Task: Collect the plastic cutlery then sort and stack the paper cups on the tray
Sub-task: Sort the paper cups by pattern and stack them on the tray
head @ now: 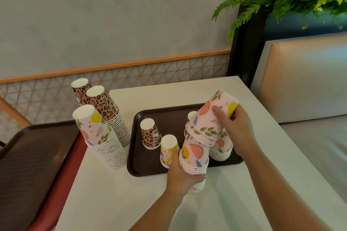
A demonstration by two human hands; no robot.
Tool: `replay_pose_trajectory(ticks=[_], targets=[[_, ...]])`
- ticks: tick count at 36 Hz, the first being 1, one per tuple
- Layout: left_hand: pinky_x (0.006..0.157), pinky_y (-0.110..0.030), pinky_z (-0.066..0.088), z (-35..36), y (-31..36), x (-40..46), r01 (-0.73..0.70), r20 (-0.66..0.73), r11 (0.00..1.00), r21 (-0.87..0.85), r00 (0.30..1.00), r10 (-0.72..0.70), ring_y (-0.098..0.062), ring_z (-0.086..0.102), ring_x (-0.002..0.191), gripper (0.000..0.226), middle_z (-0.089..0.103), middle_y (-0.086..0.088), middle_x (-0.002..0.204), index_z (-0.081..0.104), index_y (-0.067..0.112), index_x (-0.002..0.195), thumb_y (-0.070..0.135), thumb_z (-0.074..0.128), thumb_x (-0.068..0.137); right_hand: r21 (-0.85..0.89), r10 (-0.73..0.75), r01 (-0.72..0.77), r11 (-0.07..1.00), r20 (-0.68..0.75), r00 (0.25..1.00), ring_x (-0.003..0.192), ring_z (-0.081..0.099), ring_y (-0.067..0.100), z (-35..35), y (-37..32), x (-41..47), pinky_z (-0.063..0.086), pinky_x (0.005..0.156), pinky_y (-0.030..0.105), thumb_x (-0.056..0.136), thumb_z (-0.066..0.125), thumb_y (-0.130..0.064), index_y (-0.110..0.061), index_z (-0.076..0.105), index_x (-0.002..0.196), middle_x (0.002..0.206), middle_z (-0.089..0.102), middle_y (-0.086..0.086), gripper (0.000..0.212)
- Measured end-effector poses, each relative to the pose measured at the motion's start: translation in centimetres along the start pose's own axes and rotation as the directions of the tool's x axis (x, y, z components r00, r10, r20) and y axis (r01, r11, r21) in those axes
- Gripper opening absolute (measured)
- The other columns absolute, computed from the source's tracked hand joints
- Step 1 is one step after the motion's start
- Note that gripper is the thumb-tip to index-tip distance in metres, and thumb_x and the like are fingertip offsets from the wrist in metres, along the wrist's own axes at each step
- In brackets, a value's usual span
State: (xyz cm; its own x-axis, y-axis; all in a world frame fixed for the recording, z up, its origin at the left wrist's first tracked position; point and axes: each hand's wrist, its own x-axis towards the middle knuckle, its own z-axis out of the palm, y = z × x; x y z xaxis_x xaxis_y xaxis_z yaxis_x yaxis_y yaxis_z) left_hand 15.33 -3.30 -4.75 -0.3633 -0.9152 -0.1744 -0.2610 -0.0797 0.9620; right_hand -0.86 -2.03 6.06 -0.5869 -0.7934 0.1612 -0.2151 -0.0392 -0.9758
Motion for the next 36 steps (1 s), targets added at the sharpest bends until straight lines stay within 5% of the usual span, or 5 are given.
replay_pose_trajectory(ticks=[8, 12, 18, 27, 36], targets=[[0.087, -0.022, 0.046, -0.3, 0.4, 0.0, 0.016, -0.018, 1.0, 0.006, 1.0, -0.016, -0.009, 0.056, 0.103, 0.076, 0.057, 0.019, 0.106, 0.043, 0.038, 0.104, 0.007, 0.088, 0.053, 0.174, 0.016, 0.026, 0.984, -0.234, 0.972, 0.094, 0.067, 0.014, -2.1, -0.7, 2.1, 0.055, 0.081, 0.037, 0.076, 0.069, -0.044, -0.01, 0.059, 0.107, 0.102, 0.069, 0.001, 0.047], [0.09, -0.023, 0.046, -0.4, 0.7, 0.0, 0.027, -0.018, 1.0, 0.008, 0.999, -0.026, -0.01, 0.055, 0.105, 0.08, 0.056, 0.02, 0.105, 0.04, 0.037, 0.112, 0.007, 0.088, 0.054, -0.037, -0.115, 0.109, 0.993, -0.344, 0.932, 0.084, 0.057, -0.002, -2.3, -0.9, 2.1, 0.049, 0.066, 0.006, 0.082, 0.068, -0.029, -0.015, 0.05, 0.116, 0.104, 0.06, -0.006, 0.041], [0.091, -0.024, 0.045, -0.3, 0.9, 0.1, 0.019, -0.009, 1.0, -0.003, 1.0, -0.019, -0.007, 0.054, 0.102, 0.076, 0.056, 0.021, 0.105, 0.041, 0.04, 0.104, 0.005, 0.087, 0.054, -0.222, -0.157, 0.102, 0.97, -0.248, 0.956, 0.105, 0.056, 0.017, -1.6, 1.0, 2.1, 0.045, 0.079, 0.025, 0.079, 0.071, -0.026, -0.011, 0.044, 0.128, 0.12, 0.059, 0.004, 0.059], [0.091, -0.03, 0.05, -0.2, 0.4, 0.5, -0.005, -0.02, 1.0, -0.025, 1.0, 0.004, -0.007, 0.058, 0.104, 0.076, 0.062, 0.014, 0.108, 0.046, 0.038, 0.104, 0.009, 0.089, 0.049, -0.35, -0.141, 0.094, 0.932, -0.11, 0.984, 0.131, 0.037, 0.014, -0.9, 2.4, 0.8, 0.028, 0.098, 0.023, 0.072, 0.075, -0.036, -0.021, 0.023, 0.144, 0.144, 0.039, -0.004, 0.09], [0.077, -0.012, 0.048, 0.3, 0.4, 0.7, -0.055, -0.013, 0.998, 0.004, 0.998, 0.055, 0.003, 0.059, 0.096, 0.078, 0.063, 0.014, 0.105, 0.046, 0.036, 0.109, 0.011, 0.089, 0.05, -0.257, -0.103, 0.172, 0.951, 0.261, 0.96, 0.113, 0.048, -0.004, 1.3, 1.1, -2.0, 0.042, 0.095, 0.015, 0.07, 0.077, -0.033, -0.03, 0.033, 0.138, 0.124, 0.05, -0.021, 0.082]])
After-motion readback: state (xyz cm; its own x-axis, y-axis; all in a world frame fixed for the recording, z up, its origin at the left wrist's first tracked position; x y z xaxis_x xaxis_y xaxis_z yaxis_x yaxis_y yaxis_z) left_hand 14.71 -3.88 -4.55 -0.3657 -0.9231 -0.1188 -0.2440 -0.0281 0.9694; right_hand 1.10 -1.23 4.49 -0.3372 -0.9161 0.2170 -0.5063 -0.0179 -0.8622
